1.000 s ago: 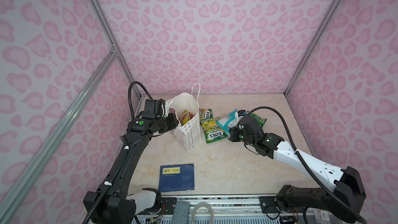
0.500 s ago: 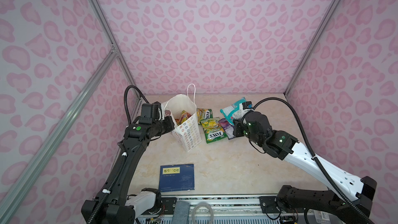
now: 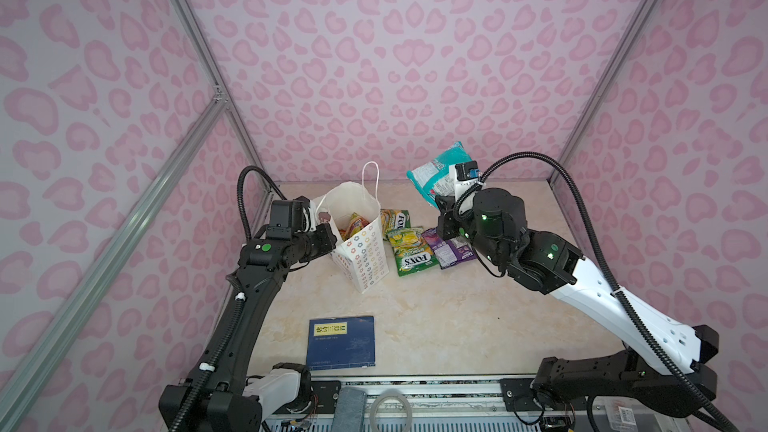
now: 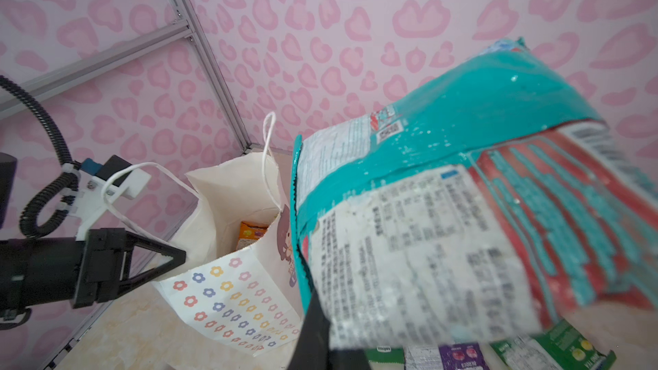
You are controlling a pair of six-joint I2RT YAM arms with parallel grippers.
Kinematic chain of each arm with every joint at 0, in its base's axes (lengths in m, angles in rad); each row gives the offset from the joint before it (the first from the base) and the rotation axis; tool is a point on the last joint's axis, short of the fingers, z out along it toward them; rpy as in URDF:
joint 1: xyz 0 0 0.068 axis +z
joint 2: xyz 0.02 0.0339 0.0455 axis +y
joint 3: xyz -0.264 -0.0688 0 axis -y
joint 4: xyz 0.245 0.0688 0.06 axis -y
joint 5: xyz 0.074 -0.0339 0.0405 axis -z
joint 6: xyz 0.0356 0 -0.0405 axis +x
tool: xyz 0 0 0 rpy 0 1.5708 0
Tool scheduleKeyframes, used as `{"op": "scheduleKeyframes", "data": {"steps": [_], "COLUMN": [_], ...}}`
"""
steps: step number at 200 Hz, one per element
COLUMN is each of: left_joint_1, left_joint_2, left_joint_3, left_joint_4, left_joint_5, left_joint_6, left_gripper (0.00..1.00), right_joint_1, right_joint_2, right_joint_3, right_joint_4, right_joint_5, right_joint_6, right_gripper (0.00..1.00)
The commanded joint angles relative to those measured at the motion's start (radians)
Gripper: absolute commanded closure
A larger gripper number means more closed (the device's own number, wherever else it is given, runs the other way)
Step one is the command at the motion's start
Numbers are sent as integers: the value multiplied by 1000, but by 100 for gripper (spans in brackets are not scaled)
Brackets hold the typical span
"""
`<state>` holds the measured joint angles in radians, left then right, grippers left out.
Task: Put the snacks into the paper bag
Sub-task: 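Lift the teal-and-red bag and carry it over the paper bag opening, then lower the teal-and-red bag into the paper bag and open right gripper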
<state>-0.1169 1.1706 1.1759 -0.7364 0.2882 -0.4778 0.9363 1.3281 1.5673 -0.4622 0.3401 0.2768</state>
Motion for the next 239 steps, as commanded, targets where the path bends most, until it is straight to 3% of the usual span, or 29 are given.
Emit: {"op": "scheduleKeyframes", "data": {"steps": [1, 78, 142, 239], "left_joint_1": [5, 15, 18, 28], "left_joint_2": [9, 3, -9, -15], "left_joint_3": [-5, -11, -14, -17], "left_joint_4": [-1, 11, 17, 23], "left_joint_5": [9, 22, 29, 42], "left_joint_6": [8, 8, 7, 4], "left_gripper": [92, 92, 92, 92], "right_joint_1": [32, 144, 153, 110], "right_joint_2": [53, 350, 603, 770], "right_joint_3": [82, 408, 615, 731], "right_joint_4": [26, -13, -167, -310], "right_joint_5": [25, -50, -121, -146], "right_joint_6": [-80, -155, -128, -74], "right_gripper": [100, 100, 100, 100]}}
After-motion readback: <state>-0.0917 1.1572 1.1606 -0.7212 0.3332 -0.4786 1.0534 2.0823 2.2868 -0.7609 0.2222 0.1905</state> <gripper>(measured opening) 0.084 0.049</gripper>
